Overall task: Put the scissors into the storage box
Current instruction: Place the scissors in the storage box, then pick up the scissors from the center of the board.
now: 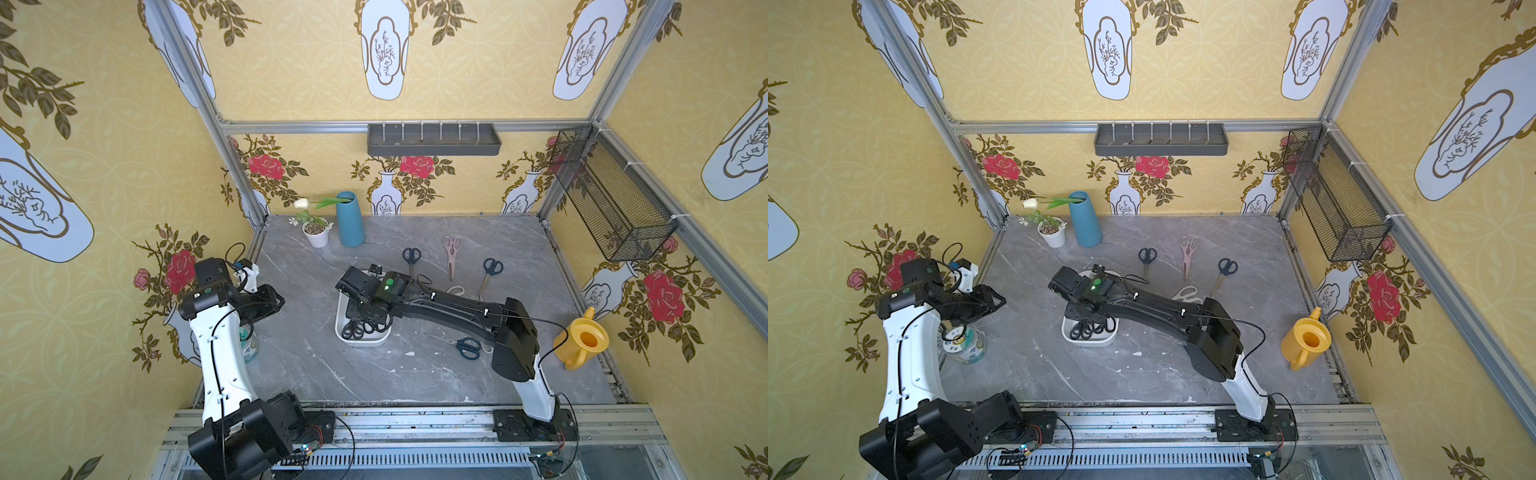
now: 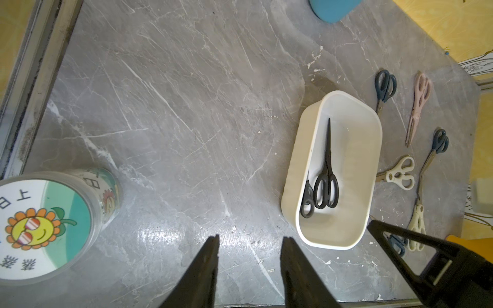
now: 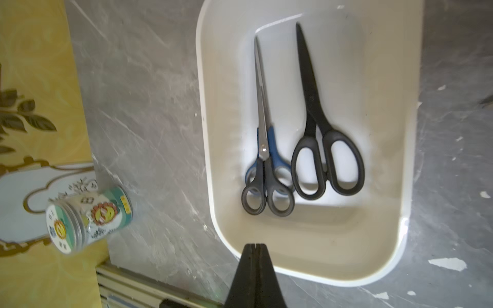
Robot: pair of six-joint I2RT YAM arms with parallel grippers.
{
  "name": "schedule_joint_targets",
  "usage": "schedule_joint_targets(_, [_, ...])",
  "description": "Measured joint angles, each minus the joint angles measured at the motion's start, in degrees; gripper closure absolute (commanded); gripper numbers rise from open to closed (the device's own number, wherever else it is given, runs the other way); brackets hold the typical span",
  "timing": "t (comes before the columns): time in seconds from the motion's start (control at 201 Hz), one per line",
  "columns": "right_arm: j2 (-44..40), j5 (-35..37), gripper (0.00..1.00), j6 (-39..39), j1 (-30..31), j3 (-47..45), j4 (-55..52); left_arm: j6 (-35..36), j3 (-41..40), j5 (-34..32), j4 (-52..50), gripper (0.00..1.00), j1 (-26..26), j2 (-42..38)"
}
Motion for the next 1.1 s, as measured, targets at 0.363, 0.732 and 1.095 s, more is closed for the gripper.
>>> schedule_joint_targets(0.363, [-11.2,3.4,0.62,4.7,4.5,-8.6,-9.7,3.4,3.2,2.4,-2.8,0.55,0.0,-0.3])
schedule_joint_targets(0.732, [-31.6,5.2,0.48,-25.8,-2.1,-34.2,-16.0,2.4,2.9,6.7,-3.1,0.54,0.0,3.4])
schedule_joint_targets(1.095, [-42.2,-19.7,0.54,-97.9,-42.3,-52.4,-10.4,2.0,1.9,5.9,-2.4,0.54,0.1,2.1])
